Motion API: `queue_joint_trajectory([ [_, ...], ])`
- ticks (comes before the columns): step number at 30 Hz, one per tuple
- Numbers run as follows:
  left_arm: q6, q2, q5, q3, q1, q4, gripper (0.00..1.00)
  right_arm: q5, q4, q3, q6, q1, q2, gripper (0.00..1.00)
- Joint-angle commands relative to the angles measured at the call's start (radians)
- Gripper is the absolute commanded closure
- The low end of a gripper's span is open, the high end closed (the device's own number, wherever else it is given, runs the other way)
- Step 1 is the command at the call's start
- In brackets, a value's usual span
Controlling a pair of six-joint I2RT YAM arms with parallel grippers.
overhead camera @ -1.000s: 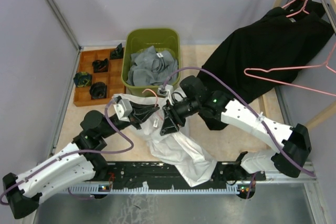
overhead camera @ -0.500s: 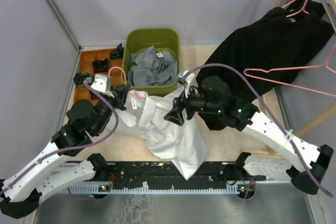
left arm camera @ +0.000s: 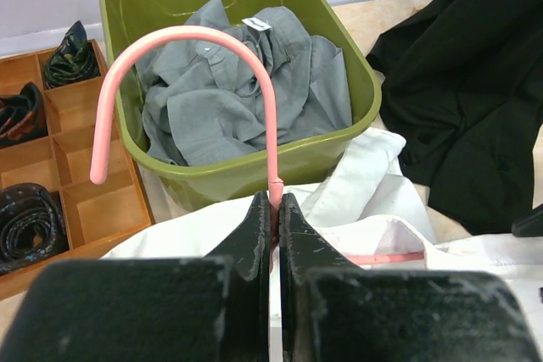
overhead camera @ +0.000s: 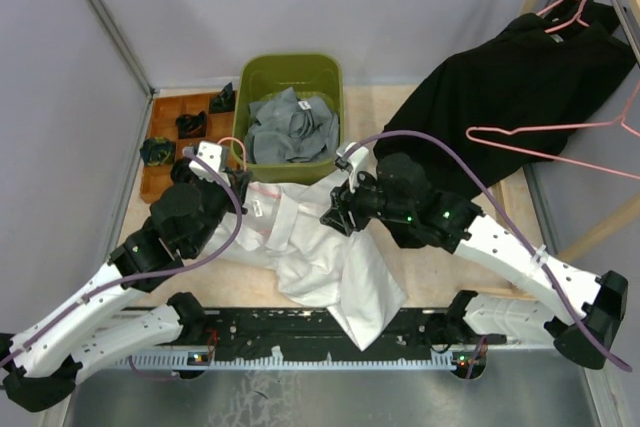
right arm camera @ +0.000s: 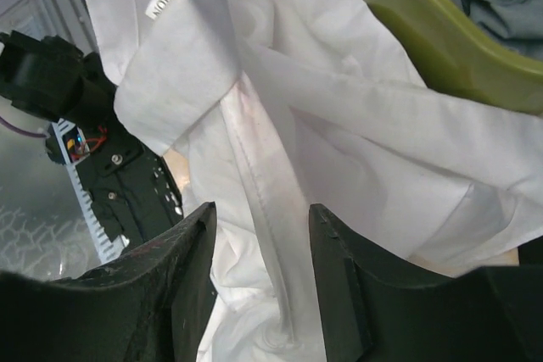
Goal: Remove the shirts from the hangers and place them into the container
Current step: Remove the shirt from the hanger.
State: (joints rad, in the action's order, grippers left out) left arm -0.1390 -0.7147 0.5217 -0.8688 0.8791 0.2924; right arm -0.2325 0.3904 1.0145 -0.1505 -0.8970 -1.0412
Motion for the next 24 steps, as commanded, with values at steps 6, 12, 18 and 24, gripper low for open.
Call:
queue_joint_trajectory([
  [6, -0.006, 0.008, -0.064, -0.003, -0.002, -0.016, 1.00, 0.010, 0.016, 0.032, 0.017, -0.011, -0.024, 0.54],
  [12, -0.010, 0.001, -0.078, -0.001, -0.003, -0.066, 1.00, 0.056, 0.057, 0.040, 0.024, -0.011, -0.046, 0.70],
  [18, 0.046, -0.005, -0.101, -0.003, -0.003, -0.051, 1.00, 0.051, 0.081, 0.055, 0.016, -0.012, -0.047, 0.90],
  [24, 0.153, -0.011, -0.195, 0.003, -0.003, -0.003, 1.00, 0.072, 0.100, 0.076, -0.017, -0.012, -0.048, 0.94],
])
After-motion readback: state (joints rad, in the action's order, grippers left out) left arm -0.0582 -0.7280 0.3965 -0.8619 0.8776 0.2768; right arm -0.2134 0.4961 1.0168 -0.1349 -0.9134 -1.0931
